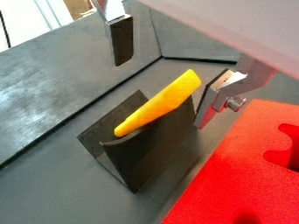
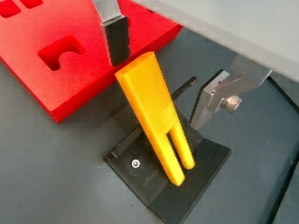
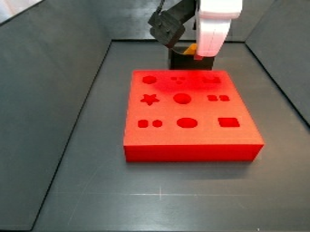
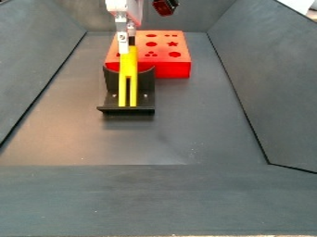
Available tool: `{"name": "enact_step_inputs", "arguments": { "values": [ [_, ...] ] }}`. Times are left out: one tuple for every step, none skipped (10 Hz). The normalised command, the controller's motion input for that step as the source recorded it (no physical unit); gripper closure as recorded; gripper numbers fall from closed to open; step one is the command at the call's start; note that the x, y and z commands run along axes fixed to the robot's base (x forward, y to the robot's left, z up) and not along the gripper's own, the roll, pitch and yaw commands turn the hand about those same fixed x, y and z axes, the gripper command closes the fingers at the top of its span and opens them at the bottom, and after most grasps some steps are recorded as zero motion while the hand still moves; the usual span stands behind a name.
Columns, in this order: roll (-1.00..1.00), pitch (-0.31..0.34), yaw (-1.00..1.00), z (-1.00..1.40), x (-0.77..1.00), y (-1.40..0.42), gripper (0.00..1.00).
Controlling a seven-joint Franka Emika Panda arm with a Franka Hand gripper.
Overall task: Pick up the square-circle object. Move up. Rotate the square-circle object. Place the square-circle object on the fixture. Regrasp the square-circle object. Move to above the board. Insert the square-circle object.
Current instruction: Regrasp the square-circle object, then rotate the square-circle object.
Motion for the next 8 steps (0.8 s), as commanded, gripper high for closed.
{"name": "enact_step_inputs", "arguments": {
  "values": [
    [-0.02, 0.207, 0.06, 0.00, 0.08, -0.01, 0.00],
    [-0.02, 0.207, 0.06, 0.00, 0.08, -0.01, 0.00],
    [-0.02, 0.207, 0.06, 0.00, 0.08, -0.01, 0.00],
    [0.00, 0.000, 0.00, 0.17, 0.00, 0.50, 1.00],
    [0.00, 0.000, 0.00, 0.76, -1.00, 0.20, 1.00],
    [-0.01, -0.006, 0.00, 0.75, -1.00, 0.19, 1.00],
    [-0.03, -0.010, -0.02, 0.74, -1.00, 0.17, 1.00],
    [-0.05, -0.006, -0.03, 0.72, -1.00, 0.16, 1.00]
  ]
}}
